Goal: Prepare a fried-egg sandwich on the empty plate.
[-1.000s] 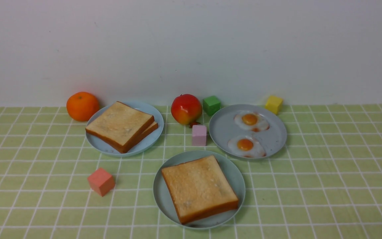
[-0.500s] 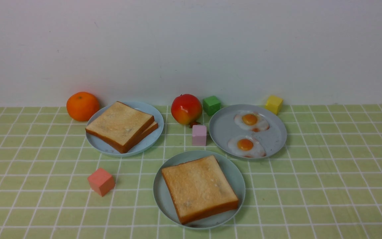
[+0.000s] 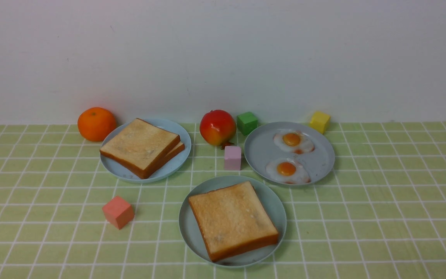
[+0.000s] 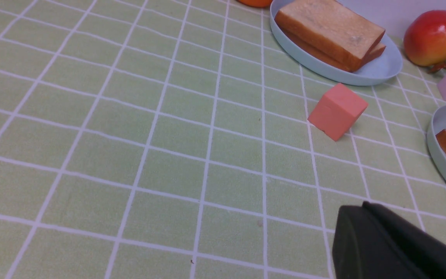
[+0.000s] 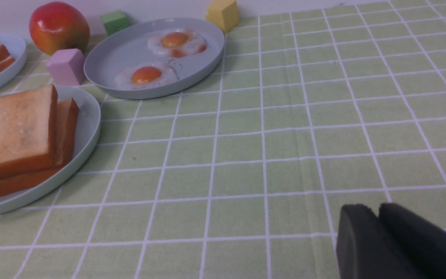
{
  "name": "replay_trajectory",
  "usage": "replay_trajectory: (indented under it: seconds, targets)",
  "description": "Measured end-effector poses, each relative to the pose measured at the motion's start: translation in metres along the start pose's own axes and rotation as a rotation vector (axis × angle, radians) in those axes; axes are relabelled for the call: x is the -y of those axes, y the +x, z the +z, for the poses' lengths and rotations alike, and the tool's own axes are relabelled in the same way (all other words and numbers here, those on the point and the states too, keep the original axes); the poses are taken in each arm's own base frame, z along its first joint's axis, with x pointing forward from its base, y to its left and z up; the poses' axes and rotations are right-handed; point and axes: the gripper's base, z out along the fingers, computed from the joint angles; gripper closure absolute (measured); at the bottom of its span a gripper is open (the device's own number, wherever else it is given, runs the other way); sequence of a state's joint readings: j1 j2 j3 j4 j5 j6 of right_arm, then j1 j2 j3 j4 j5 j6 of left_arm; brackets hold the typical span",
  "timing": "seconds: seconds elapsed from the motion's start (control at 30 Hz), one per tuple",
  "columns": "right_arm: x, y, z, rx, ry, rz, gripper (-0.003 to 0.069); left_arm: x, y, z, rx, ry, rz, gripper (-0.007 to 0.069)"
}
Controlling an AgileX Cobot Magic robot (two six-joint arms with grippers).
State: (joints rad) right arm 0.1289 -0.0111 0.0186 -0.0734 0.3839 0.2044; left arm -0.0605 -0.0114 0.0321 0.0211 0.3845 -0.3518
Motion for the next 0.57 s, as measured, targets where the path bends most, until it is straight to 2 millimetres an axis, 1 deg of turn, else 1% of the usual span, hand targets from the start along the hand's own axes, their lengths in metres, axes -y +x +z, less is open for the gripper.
replay_trajectory:
  seconds: [0.57]
  targets:
    - [0.0,0.0001,0.0,-0.001,0.0,0.0,0.0554,0.0,0.0,0.0,0.0,0.0,0.0,0.0626]
